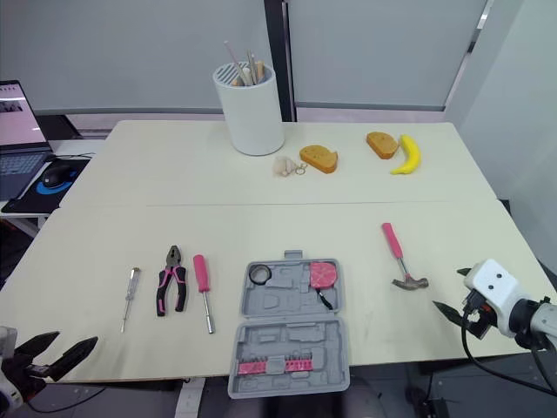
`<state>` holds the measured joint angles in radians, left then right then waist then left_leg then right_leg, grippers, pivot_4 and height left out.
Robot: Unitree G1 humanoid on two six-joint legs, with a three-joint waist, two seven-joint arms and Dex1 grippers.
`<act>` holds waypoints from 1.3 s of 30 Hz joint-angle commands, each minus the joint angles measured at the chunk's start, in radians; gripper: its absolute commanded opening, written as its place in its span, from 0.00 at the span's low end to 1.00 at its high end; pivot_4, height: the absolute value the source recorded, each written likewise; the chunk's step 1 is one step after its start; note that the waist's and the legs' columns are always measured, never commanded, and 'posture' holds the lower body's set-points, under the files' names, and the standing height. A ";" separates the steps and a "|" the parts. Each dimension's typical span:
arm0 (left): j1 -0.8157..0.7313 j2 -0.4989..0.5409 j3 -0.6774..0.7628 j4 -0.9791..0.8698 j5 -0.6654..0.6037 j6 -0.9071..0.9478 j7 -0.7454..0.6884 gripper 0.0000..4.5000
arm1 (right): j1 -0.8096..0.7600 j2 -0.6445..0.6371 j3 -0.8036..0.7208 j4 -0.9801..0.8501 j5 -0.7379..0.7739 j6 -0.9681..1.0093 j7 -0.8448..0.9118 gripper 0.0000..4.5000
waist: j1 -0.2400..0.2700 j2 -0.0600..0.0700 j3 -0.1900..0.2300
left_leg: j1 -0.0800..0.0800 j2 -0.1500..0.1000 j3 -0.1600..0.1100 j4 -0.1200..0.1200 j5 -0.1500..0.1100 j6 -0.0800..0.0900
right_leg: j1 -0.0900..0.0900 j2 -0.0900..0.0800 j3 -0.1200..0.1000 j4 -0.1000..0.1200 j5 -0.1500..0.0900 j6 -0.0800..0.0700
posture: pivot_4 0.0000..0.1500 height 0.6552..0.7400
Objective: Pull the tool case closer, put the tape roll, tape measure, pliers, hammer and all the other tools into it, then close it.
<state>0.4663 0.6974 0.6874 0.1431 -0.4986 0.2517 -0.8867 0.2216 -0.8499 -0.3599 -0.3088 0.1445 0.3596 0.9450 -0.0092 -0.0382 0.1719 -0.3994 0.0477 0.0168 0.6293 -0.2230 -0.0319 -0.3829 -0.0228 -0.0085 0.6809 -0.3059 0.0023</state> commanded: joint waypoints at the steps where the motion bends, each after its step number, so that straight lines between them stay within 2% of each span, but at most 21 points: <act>1: 0.036 -0.033 0.030 -0.104 -0.023 0.029 0.046 1.00 | -0.041 -0.055 0.029 -0.070 0.033 -0.026 0.054 0.99 | -0.001 0.000 0.000 | 0.000 0.000 0.000 0.000 0.000 0.000 | 0.000 0.000 0.000 0.000 0.000 0.000 | 1.00 1.00; 6: 0.050 -0.086 0.030 -0.216 -0.035 0.072 0.119 1.00 | -0.130 -0.115 0.105 -0.183 0.119 0.026 0.137 0.99 | 0.002 0.000 0.000 | 0.000 0.000 -0.001 0.000 0.000 0.000 | 0.000 0.001 -0.001 0.000 -0.001 0.001 | 1.00 1.00; 13: 0.012 -0.215 0.002 -0.429 -0.067 0.166 0.311 1.00 | -0.469 -0.098 0.318 -0.284 0.273 0.183 0.176 0.99 | 0.003 -0.001 0.000 | 0.000 0.000 -0.003 0.001 0.000 0.000 | 0.001 0.001 -0.001 0.000 0.000 0.000 | 1.00 1.00; 16: -0.053 -0.270 -0.058 -0.524 -0.061 0.255 0.455 1.00 | -0.614 -0.043 0.426 -0.236 0.259 0.184 0.176 0.99 | 0.007 -0.002 -0.001 | 0.000 0.000 -0.004 0.001 0.000 0.000 | 0.002 0.001 -0.002 0.000 0.002 -0.003 | 1.00 1.00; 18: -0.130 -0.294 -0.115 -0.556 -0.010 0.318 0.580 1.00 | -0.669 -0.024 0.478 -0.192 0.232 0.163 0.189 0.99 | 0.011 -0.001 0.000 | 0.000 -0.001 -0.004 0.001 0.000 0.000 | 0.003 0.001 -0.002 -0.001 0.002 -0.002 | 1.00 1.00; 28: -0.390 -0.333 -0.269 -0.508 0.109 0.468 0.810 1.00 | -0.695 -0.003 0.539 -0.158 0.203 0.145 0.191 0.99 | 0.005 -0.003 -0.001 | 0.000 -0.001 -0.006 0.002 0.000 0.000 | 0.004 0.002 -0.002 0.000 0.003 -0.002 | 1.00 1.00; 39: -0.506 -0.314 -0.338 -0.406 0.179 0.576 0.842 1.00 | -0.692 0.010 0.548 -0.163 0.190 0.148 0.181 0.99 | 0.007 -0.003 -0.001 | 0.000 -0.002 -0.006 0.002 0.000 0.000 | 0.004 0.002 -0.003 0.001 0.003 -0.002 | 1.00 1.00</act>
<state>-0.0296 0.3701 0.3572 -0.2590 -0.3310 0.8159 -0.0462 -0.4564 -0.8415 0.1993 -0.4476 0.3334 0.5165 1.1304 -0.0020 -0.0409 0.1712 -0.3994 0.0460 0.0108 0.6317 -0.2233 -0.0323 -0.3785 -0.0206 -0.0110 0.6815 -0.3026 0.0004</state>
